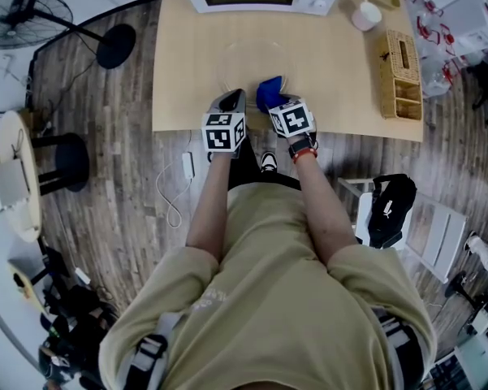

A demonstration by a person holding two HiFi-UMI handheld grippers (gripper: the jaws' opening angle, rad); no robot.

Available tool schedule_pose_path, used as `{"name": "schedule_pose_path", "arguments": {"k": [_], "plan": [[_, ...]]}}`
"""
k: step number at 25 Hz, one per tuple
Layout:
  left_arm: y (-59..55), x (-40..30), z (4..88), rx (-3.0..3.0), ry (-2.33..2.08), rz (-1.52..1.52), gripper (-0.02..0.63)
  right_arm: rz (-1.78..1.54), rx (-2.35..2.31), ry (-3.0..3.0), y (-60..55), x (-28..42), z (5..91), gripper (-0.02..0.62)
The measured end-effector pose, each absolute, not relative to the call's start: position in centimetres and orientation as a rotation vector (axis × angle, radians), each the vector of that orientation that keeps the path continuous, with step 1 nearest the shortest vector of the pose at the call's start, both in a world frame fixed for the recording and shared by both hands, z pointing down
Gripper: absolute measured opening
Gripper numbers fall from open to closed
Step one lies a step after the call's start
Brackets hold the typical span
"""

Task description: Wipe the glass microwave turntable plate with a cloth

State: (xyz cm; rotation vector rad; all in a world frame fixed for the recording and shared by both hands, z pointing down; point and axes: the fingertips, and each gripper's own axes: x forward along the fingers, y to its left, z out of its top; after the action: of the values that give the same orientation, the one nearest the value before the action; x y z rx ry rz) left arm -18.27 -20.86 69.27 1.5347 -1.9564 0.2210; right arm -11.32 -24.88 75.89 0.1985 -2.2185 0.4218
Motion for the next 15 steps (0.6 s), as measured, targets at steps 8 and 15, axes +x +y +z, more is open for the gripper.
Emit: {"name": "schedule_pose_path", "arguments": {"k": [8, 15], "plan": [[-19.4, -19.0, 67.6, 1.528, -1.942, 0.259, 0.017, 0.397, 0.068, -2.141, -25.6, -11.0, 76.0, 0.137], [-19.5, -20.8, 66.3, 1.602, -1.901, 0.296, 0.017, 0.292, -0.058, -2.09, -26.2, -11.3, 75.8, 0.138]]}}
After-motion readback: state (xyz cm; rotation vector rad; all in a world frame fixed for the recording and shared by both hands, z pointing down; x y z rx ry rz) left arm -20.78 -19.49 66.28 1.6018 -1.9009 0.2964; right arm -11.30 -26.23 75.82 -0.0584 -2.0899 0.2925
